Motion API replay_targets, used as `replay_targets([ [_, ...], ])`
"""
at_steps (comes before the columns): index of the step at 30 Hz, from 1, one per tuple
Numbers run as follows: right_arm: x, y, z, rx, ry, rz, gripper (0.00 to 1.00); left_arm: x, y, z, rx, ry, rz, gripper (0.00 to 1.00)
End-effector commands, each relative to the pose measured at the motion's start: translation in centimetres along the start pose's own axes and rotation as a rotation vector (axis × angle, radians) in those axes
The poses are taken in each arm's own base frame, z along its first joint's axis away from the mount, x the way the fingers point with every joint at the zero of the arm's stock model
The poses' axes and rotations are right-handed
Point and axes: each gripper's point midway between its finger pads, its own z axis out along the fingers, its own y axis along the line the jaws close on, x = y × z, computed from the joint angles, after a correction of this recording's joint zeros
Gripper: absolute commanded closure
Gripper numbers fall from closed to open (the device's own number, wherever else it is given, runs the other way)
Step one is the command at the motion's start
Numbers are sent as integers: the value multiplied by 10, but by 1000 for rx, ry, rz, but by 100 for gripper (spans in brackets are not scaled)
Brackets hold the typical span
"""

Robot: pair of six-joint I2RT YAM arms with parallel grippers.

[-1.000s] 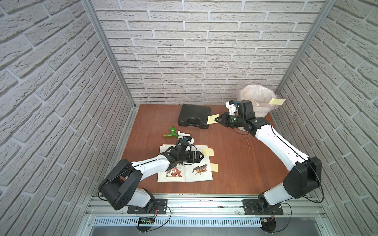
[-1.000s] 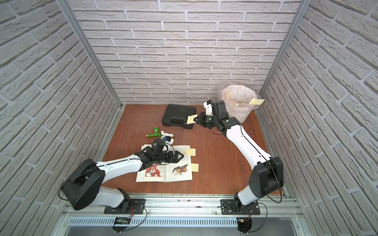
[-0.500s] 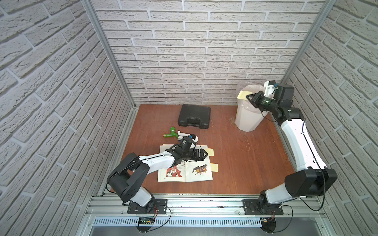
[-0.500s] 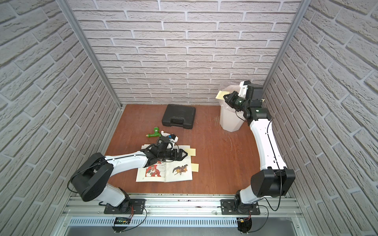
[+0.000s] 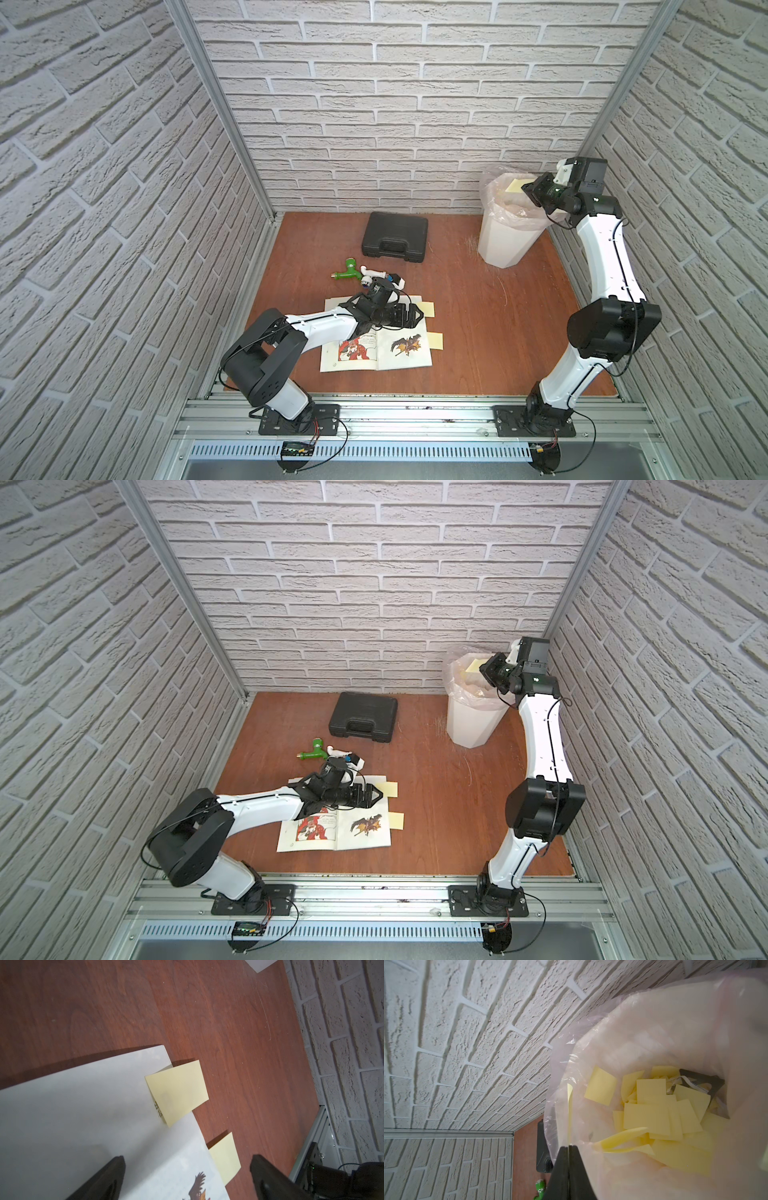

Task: Peel off the used sticky note
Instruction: Place the note in the trash bin, then tear off the note from the book.

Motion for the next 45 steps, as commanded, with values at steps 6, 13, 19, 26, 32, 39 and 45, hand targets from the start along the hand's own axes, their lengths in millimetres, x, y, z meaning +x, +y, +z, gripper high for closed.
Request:
replay_targets([
  [6, -15, -1, -17, 61, -36, -72, 61, -11, -11, 1, 33, -31, 31, 2],
  [13, -18, 14, -37, 35, -60, -112, 40, -9, -10, 2, 32, -27, 29, 2],
  [19, 3, 38, -59, -81, -40, -117, 41, -6, -7, 2, 22, -20, 26, 2],
  [26, 57, 49, -87, -193, 6, -130, 41, -2, -3, 3, 10, -13, 8, 2],
  [32, 123, 29, -87, -228, 103, -99, 42, -2, -2, 11, 11, 6, -19, 5],
  [39, 221, -12, -67, -180, 308, -112, 42, 0, 2, 17, -5, 18, -34, 13],
  [45, 300, -56, -42, -108, 495, -106, 42, 5, 6, 18, -21, 31, -41, 16],
])
